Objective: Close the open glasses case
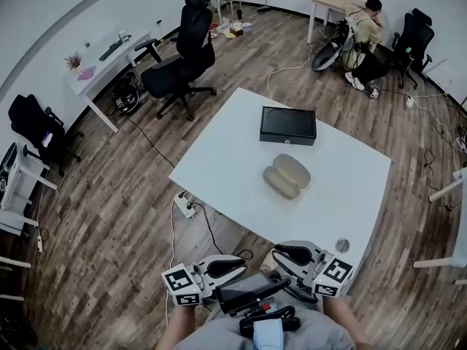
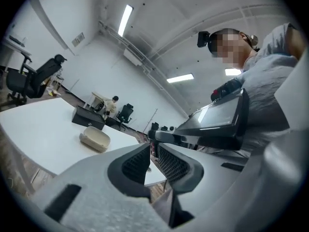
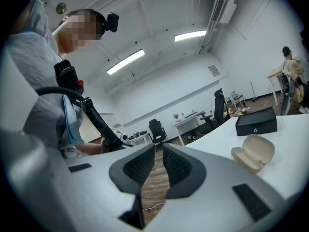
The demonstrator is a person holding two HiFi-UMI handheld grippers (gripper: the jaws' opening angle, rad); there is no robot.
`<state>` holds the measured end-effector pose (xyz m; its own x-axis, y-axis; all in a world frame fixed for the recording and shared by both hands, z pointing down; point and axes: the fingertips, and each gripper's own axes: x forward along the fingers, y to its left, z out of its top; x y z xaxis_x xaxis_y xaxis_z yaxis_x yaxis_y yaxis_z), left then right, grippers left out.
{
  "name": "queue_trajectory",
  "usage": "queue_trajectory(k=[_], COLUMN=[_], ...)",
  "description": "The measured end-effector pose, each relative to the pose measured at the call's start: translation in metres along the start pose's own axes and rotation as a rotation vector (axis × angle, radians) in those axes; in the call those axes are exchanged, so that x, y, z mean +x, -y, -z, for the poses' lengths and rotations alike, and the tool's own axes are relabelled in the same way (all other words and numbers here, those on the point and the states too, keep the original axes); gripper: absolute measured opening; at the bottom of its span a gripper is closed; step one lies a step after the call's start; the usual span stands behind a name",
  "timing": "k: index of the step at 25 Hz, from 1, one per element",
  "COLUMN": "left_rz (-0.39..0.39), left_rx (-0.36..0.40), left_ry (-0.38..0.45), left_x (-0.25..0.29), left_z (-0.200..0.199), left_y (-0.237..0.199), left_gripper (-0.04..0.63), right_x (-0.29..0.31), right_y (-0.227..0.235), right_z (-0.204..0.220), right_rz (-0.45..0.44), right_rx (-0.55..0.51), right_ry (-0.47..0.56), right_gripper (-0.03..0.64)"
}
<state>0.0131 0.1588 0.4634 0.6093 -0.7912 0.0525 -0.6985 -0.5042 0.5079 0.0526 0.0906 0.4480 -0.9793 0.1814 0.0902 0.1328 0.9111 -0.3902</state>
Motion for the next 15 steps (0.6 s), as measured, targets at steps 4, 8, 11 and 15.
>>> queue_trajectory(k=[4,8,11,15], left_rz=[0.085,0.143,0.174,0.225], left_rx=[0.010,0.038,0.052,0.074], left_ry=[-0.088,-0.142,-0.149,-0.156], left_x=[0.044,0.081,0.101,0.122], left_z=[-0.017,-0.029,-0.038,-0.042], left_y=[-0.023,-0.040,-0.049,-0.060], left_gripper=[0.046,0.118,0.118,0.117], right_x=[0.000,-0.003,-0.011,-0.023], right_y=[0.041,0.071,0.085,0.099], right_z=[-0.018,-0.032,-0.039,-0.041], right_rz=[0.021,0.047,0.089,0.154], right_rx=[0.003,-0.005,-0.003,-0.022], right_ry=[0.029,0.042,0.062,0.082], right_gripper=[0.034,0.034,0.034,0.034])
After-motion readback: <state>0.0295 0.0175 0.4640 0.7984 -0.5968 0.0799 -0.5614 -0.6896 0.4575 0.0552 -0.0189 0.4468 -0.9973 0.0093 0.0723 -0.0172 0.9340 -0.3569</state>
